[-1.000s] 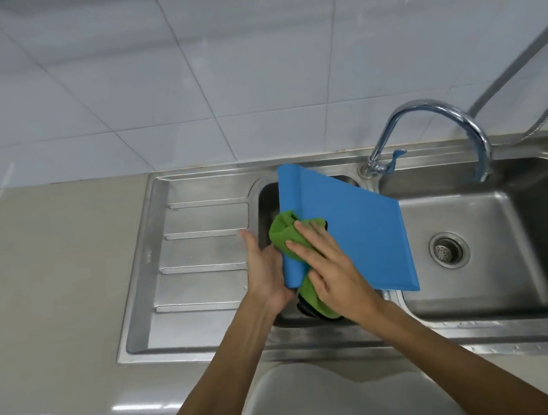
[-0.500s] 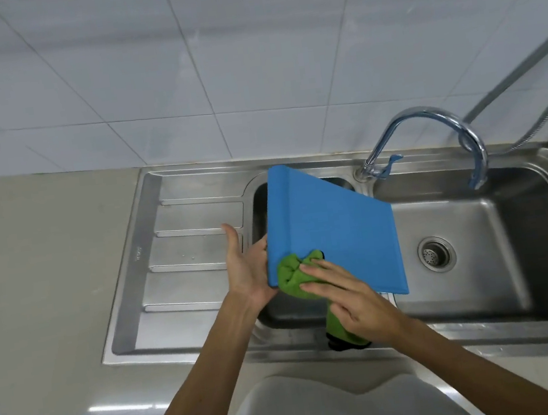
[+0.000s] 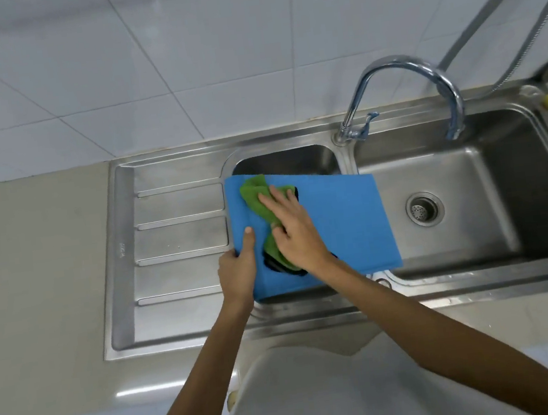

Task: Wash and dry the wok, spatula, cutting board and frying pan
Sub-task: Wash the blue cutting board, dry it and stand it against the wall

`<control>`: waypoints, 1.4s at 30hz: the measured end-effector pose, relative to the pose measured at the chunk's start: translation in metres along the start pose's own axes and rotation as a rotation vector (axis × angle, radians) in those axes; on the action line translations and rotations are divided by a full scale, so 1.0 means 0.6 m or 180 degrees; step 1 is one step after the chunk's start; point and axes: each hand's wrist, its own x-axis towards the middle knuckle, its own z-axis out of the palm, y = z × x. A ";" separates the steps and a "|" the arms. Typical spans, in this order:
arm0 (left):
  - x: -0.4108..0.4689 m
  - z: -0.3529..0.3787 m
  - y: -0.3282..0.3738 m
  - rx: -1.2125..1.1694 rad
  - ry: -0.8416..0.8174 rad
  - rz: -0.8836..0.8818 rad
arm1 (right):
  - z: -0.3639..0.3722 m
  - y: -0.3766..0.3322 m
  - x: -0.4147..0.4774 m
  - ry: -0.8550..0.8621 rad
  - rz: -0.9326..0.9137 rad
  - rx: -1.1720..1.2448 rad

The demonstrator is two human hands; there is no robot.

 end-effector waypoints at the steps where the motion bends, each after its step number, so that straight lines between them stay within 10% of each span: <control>1: -0.001 0.004 -0.005 0.0044 0.0110 0.0021 | 0.019 -0.002 0.005 0.0024 0.0050 -0.0239; 15: 0.042 -0.030 -0.014 -0.0009 0.0157 0.0166 | -0.106 0.278 0.005 0.0872 0.1711 -0.0834; 29: 0.042 -0.018 0.005 0.0191 0.0184 0.0329 | 0.083 0.016 -0.103 0.0428 -0.0455 -0.0186; 36: 0.056 -0.038 -0.001 0.0159 0.0006 0.0308 | -0.055 0.255 -0.147 0.0739 0.1319 -0.0715; 42: 0.056 -0.035 -0.005 0.0003 -0.0117 0.0332 | -0.080 0.267 -0.144 0.0582 0.1344 -0.0869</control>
